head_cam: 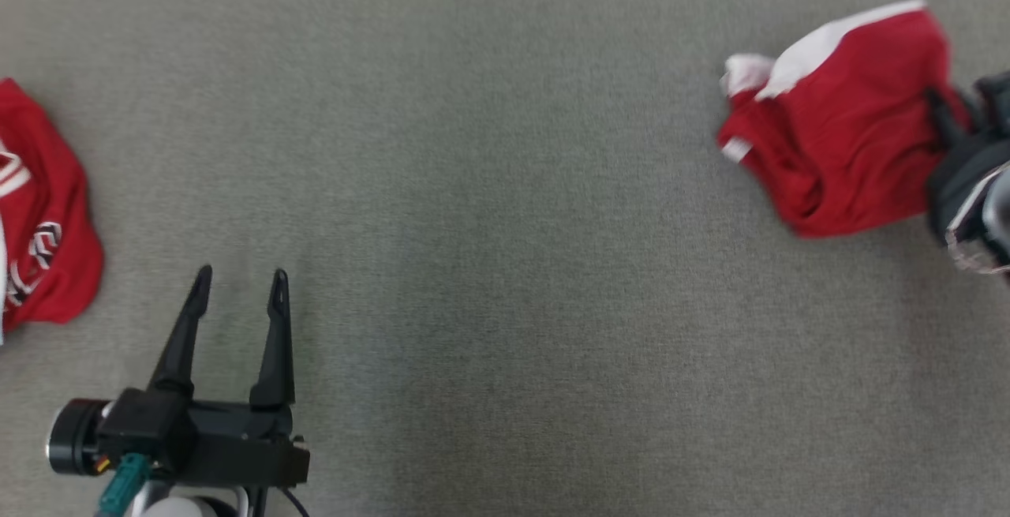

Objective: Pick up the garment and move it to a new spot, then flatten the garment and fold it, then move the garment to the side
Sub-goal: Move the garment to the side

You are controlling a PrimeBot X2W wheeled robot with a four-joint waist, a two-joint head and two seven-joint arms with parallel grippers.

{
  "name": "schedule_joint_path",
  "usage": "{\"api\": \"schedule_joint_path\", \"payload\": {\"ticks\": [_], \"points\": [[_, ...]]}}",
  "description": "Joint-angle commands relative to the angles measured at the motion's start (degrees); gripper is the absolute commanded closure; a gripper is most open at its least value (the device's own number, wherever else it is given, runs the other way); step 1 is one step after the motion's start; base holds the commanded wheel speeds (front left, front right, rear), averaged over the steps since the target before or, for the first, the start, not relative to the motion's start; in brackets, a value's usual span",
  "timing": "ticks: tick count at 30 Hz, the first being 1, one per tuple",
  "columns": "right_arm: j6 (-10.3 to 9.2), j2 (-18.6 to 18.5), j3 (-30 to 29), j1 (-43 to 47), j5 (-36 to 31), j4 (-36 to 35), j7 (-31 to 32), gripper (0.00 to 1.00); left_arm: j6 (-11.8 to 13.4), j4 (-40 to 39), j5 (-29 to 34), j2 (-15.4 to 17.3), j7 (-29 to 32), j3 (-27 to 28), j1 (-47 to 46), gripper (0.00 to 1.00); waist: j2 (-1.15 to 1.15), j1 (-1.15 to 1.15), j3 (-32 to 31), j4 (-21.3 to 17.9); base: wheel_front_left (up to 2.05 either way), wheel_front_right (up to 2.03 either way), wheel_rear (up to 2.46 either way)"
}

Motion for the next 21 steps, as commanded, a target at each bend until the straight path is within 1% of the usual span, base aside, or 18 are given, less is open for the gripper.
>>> {"api": "schedule_joint_path", "payload": {"ticks": [1, 4, 5, 10, 21], "points": [[-0.17, -2.26, 0.71, -2.07, 0.74, -0.48, 0.12, 1.0, 0.09, -0.95, -0.93, 0.27, -0.17, 0.1, -1.47, 0.0, -0.01, -0.01, 4.92, -2.84, 0.0, 0.0, 0.0], [-0.17, -5.24, 1.61, -5.02, 0.94, -1.09, -0.33, 1.0, 0.1, -2.03, -0.99, 0.67, -0.18, 0.77, -2.55, 0.0, -0.01, -0.01, 7.18, -3.67, 0.0, 0.0, 0.0], [-0.17, -6.75, 2.1, -7.17, 1.02, -1.35, -0.39, 1.0, 0.1, -2.81, -1.12, 0.84, -0.18, 1.42, -3.15, 0.0, -0.01, -0.01, 8.68, -4.28, 0.0, 0.0, 0.0], [-0.17, -10.96, 3.59, -11.39, -0.31, -2.18, -0.32, 1.0, 0.1, -5.2, -0.39, 0.97, -0.18, 2.39, -4.15, 0.0, -0.01, -0.01, 11.92, -5.25, 0.0, 0.0, 0.0], [-0.17, -16.85, 4.75, -17.08, -1.93, -3.07, 0.85, 1.0, 0.1, -10.46, 1.39, 0.84, -0.18, 3.39, -5.41, 0.0, -0.01, -0.01, 15.38, -5.64, 0.0, 0.0, 0.0]]}}
